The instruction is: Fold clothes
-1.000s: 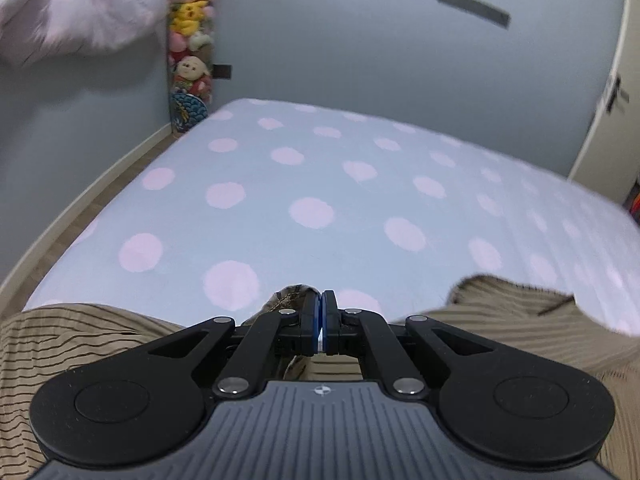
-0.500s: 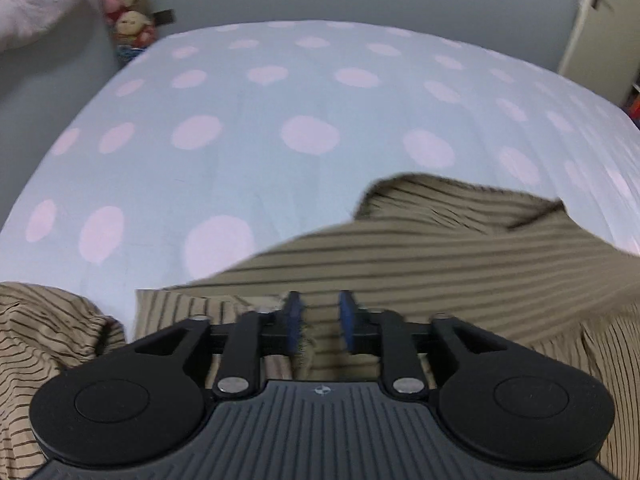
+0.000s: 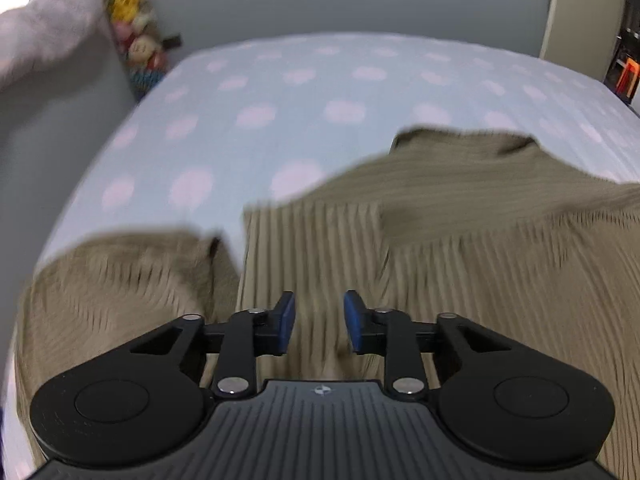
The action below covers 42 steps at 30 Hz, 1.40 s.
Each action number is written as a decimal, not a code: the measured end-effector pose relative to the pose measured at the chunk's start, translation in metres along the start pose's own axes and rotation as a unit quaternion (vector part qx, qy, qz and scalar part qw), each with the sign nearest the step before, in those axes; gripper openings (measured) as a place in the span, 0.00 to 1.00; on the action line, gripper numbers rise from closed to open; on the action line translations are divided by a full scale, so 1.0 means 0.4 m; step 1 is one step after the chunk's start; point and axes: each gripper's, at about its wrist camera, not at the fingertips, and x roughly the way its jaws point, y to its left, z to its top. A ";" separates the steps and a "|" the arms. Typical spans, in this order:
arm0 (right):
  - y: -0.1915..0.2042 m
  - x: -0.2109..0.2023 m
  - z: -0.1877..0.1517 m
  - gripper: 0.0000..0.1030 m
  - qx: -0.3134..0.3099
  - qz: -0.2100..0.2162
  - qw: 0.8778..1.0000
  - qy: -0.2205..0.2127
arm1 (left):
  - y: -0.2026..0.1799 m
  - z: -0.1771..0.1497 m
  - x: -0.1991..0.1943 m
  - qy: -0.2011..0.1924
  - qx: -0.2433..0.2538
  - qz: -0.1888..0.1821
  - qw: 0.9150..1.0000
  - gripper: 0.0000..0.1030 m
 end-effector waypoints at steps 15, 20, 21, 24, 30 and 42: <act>0.000 0.018 0.006 0.70 0.002 -0.010 1.000 0.017 | -0.018 -0.155 0.024 0.015 -0.079 -0.003 0.997 0.20; -0.017 0.000 0.010 0.70 0.037 -0.011 0.999 0.013 | -0.109 -0.233 -0.088 -0.016 -0.076 0.009 0.997 0.37; -0.024 -0.005 0.011 0.70 0.049 -0.014 0.999 0.013 | -0.130 -0.255 -0.103 -0.016 -0.073 0.016 0.997 0.37; -0.049 -0.027 0.019 0.70 0.081 -0.009 0.997 0.009 | -0.178 -0.319 -0.119 -0.014 -0.077 0.018 0.997 0.37; -0.158 -0.018 0.123 0.70 0.069 -0.042 0.997 -0.003 | -0.234 -0.342 -0.127 -0.031 -0.023 0.046 0.998 0.37; -0.525 0.305 0.541 0.69 0.106 -0.157 0.981 0.027 | -0.151 -0.333 -0.075 -0.076 -0.029 0.053 0.995 0.50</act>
